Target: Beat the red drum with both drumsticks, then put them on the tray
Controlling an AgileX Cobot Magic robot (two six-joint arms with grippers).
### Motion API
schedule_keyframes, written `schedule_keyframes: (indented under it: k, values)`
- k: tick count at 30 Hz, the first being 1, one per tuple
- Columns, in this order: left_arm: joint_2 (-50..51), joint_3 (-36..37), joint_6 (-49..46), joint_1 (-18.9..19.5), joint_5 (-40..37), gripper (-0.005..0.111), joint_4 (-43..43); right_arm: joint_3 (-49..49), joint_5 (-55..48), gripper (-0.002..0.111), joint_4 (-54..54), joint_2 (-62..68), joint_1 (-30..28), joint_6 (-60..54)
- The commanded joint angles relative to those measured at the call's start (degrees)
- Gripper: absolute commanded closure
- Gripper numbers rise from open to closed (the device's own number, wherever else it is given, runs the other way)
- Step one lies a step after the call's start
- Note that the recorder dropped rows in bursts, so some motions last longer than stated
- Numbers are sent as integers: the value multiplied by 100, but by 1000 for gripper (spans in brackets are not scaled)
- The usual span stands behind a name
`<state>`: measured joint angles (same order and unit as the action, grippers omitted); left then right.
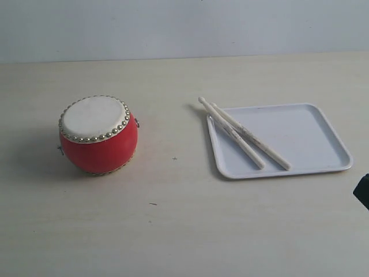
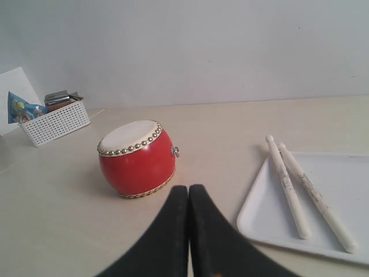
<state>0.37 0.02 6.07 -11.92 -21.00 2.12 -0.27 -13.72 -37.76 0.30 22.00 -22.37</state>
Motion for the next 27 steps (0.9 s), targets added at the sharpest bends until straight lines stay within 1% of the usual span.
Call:
schedule_keyframes:
  k: [1, 22, 27]
  values:
    - [-37, -2, -23, 10, 32, 107, -10, 27, 11, 108, 13, -30, -1, -7]
    - [-37, -2, -23, 10, 31, 107, -21, 27, 11, 108, 13, -30, -1, -7]
    - [-37, -2, -31, 156, 31, 107, -21, 27, 11, 108, 13, -30, -1, -7]
